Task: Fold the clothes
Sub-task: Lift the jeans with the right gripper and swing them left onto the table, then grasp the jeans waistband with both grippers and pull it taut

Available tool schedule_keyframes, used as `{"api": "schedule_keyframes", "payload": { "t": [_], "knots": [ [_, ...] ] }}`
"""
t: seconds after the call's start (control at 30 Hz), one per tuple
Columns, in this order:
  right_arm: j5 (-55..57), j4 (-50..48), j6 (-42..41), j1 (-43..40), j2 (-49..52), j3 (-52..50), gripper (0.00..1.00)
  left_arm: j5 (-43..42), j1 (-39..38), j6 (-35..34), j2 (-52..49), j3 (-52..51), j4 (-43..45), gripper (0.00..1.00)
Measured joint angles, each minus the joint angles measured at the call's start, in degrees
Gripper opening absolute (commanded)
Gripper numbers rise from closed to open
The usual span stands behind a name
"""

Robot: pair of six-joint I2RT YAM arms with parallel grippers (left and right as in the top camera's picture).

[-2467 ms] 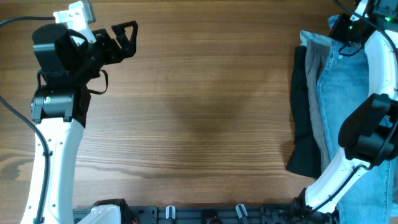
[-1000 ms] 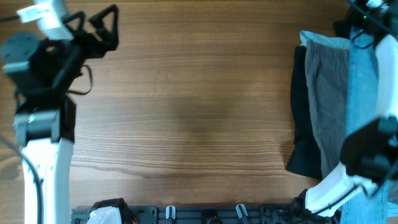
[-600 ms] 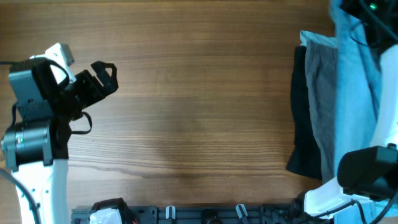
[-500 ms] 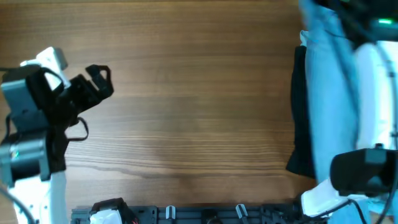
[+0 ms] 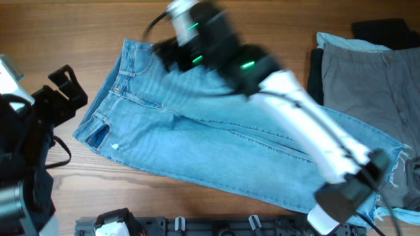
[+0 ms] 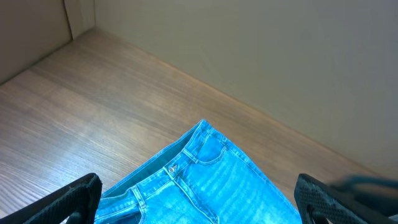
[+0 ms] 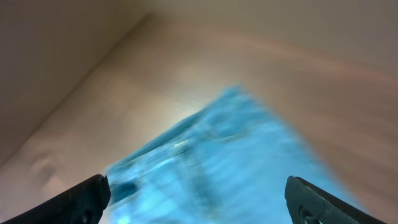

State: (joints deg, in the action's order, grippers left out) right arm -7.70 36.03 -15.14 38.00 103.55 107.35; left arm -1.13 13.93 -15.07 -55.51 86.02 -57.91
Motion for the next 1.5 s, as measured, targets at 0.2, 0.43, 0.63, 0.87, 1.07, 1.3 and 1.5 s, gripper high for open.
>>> {"api": "schedule_keyframes", "payload": {
  "t": [0.2,0.43,0.63,0.87,1.07,1.3,1.5],
  "knots": [
    [-0.22,7.32,-2.84,-20.63,-13.46,0.68,0.95,-7.76,-3.67,7.43,-14.51,0.44,-1.97,0.71],
    [0.7,18.4,-3.41,-26.53,-11.89,0.81,0.95,-10.45,-10.8,13.99,-46.1,0.5,8.2,0.15],
    [2.47,21.38,-2.54,-26.6,-10.91,0.81,0.93,-10.75,-14.34,15.19,-63.52,0.42,22.43,0.04],
    [3.28,24.46,-2.51,-26.6,-9.27,0.81,0.93,-7.23,-8.5,4.66,-70.1,2.49,24.9,0.04],
    [3.63,29.03,-1.05,-26.6,-4.02,0.81,0.9,2.69,11.3,1.81,-70.23,3.69,21.0,0.04],
    [3.15,32.04,-0.15,-26.6,4.33,0.83,0.21,4.24,22.88,4.09,-65.7,0.7,19.06,0.12],
    [-3.5,37.77,-2.58,-26.69,18.93,0.79,0.12,-4.59,17.07,7.45,-47.54,0.63,13.97,0.1]
  ]
}}
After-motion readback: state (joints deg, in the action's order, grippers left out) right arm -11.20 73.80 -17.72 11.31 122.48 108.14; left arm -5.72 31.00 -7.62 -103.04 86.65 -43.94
